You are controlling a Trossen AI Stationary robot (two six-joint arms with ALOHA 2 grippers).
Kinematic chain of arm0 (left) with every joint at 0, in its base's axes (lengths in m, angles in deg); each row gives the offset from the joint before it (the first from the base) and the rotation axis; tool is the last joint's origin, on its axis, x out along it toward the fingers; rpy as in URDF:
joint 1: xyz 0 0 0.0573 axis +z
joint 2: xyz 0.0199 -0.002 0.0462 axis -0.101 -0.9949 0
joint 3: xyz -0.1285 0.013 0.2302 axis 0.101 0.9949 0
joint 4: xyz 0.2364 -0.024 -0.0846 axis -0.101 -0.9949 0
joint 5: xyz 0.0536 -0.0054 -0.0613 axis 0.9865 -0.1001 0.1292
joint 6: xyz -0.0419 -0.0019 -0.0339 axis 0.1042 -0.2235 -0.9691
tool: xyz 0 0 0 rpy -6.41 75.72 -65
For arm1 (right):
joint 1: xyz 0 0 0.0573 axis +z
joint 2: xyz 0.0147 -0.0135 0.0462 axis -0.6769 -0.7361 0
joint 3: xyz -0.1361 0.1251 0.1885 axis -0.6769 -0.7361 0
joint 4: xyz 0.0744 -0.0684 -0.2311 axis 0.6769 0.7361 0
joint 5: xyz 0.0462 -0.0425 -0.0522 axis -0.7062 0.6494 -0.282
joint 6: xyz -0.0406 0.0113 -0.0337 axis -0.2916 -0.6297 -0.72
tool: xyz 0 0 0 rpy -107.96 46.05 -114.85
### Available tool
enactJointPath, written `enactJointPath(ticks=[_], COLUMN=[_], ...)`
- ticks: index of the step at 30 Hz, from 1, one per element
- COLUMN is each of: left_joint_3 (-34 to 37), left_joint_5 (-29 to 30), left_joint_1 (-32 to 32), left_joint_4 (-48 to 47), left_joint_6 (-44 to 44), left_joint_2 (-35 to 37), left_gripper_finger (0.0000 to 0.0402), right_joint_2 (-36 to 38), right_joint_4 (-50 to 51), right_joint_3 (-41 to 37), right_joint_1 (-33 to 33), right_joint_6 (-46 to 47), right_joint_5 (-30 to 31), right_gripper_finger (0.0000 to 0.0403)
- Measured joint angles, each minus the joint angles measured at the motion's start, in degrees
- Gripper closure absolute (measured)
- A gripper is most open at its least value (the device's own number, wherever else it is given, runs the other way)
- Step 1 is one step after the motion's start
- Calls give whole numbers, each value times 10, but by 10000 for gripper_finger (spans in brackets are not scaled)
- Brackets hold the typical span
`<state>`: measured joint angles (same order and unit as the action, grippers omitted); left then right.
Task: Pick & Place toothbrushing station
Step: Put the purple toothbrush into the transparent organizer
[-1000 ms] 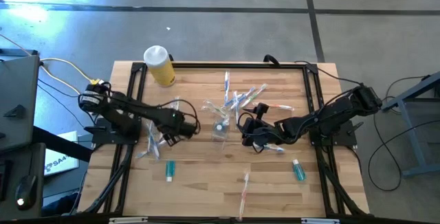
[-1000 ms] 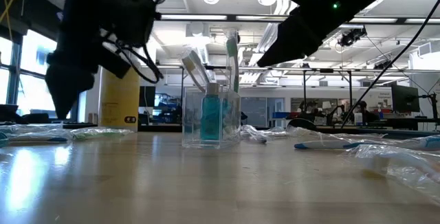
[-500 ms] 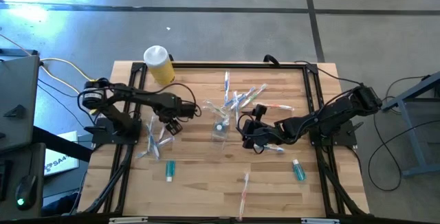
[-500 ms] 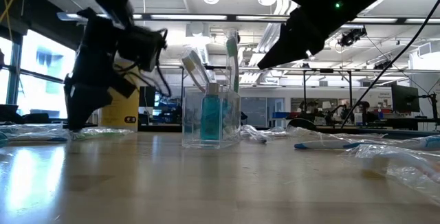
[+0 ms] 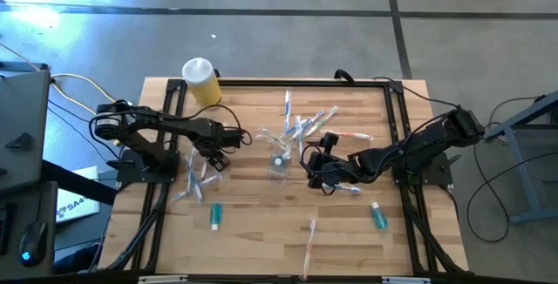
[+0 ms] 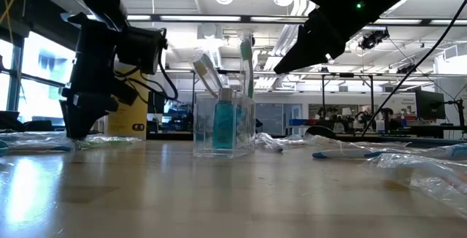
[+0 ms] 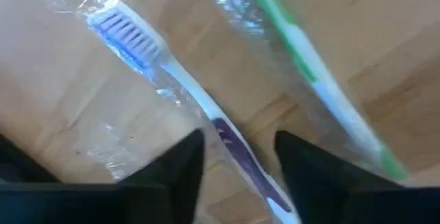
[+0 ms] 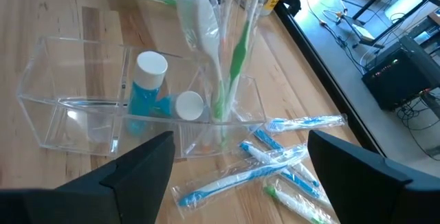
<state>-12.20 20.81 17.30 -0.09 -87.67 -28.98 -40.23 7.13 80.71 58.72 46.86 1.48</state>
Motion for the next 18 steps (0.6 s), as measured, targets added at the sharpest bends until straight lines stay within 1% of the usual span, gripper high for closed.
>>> enactJointPath(ticks=[4, 5, 6, 9, 11, 12, 15, 18], left_joint_3=[-1, -3, -7, -38, -71, -92, -172, -256], left_joint_5=[-8, -6, -4, 7, 47, 70, 115, 156], left_joint_1=[0, 0, -1, -1, -6, -9, -25, -51], left_joint_4=[15, 13, 10, -6, -30, -41, -113, -176], left_joint_6=[-4, -4, -5, -4, 3, 8, 20, 24], left_joint_2=[-1, -2, -3, -5, -8, -13, -5, -4], left_gripper_finger=[360, 377, 383, 377, 379, 383, 395, 392], right_joint_2=[0, 0, 0, 0, 0, 0, 0, 0], right_joint_4=[0, 0, 0, 0, 0, 0, 0, 0], right_joint_3=[0, 0, 0, 0, 0, 0, 0, 0], right_joint_1=[0, 0, 0, 0, 0, 0, 0, 0], right_joint_6=[0, 0, 0, 0, 0, 0, 5, 13], right_joint_5=[0, 0, 0, 0, 0, 0, 1, 7], right_gripper_finger=[77, 77, 77, 77, 77, 77, 77, 77])
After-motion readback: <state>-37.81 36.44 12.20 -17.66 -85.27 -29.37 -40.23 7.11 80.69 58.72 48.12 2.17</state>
